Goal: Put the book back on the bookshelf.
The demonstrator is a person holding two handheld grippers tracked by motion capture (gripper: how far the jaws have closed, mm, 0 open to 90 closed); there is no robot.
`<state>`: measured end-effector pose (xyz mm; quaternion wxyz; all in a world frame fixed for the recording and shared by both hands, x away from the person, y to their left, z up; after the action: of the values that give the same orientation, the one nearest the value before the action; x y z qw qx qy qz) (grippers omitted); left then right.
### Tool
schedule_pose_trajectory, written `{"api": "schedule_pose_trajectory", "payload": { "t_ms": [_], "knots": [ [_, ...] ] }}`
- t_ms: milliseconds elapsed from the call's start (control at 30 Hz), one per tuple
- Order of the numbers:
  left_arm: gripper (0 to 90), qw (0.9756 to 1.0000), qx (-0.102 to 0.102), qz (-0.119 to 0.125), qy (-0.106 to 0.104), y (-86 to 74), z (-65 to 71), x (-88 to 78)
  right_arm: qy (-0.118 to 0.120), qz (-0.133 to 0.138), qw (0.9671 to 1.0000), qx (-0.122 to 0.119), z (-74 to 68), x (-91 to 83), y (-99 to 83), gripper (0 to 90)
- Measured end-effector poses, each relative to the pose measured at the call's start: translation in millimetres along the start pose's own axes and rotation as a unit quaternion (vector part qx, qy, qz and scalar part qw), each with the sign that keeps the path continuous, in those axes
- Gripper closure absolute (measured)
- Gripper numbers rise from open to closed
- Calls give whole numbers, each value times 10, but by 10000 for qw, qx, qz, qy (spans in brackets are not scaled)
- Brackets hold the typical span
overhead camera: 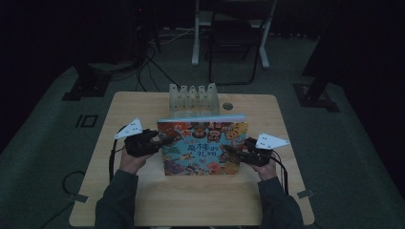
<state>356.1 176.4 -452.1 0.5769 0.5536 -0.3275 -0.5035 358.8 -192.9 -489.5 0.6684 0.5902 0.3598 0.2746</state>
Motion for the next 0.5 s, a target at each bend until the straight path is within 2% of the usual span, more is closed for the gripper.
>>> {"api": "schedule_pose_trajectory", "payload": {
  "t_ms": [67, 133, 400, 500],
  "knots": [
    [637, 9999, -32, 38, -96, -22, -1, -16, -59, -21, 10000, 5, 3, 3, 3, 583],
    [662, 9997, -57, 105, -195, -59, 4, -32, -269, -100, 9996, -3, 27, 8, -3, 546],
    [689, 9995, 111, 0, -303, -53, 49, -49, -299, -167, 9994, 13, 34, 5, -9, 524],
    [689, 9994, 175, -29, -304, -49, 62, -46, -387, -208, 9990, -40, 16, -2, -3, 508]
  ]
}}
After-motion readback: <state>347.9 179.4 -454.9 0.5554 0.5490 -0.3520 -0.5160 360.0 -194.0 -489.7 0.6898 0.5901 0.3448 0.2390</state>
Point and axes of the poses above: each handheld gripper's, and its own axes: x roughly forward along the jaws, y roughly out of its top, z roughly to its right, the point moved 3 cm from there along x, roughly forward along the jaws, and after that the axes turned 11 degrees about -y, right-handed, at the moved point
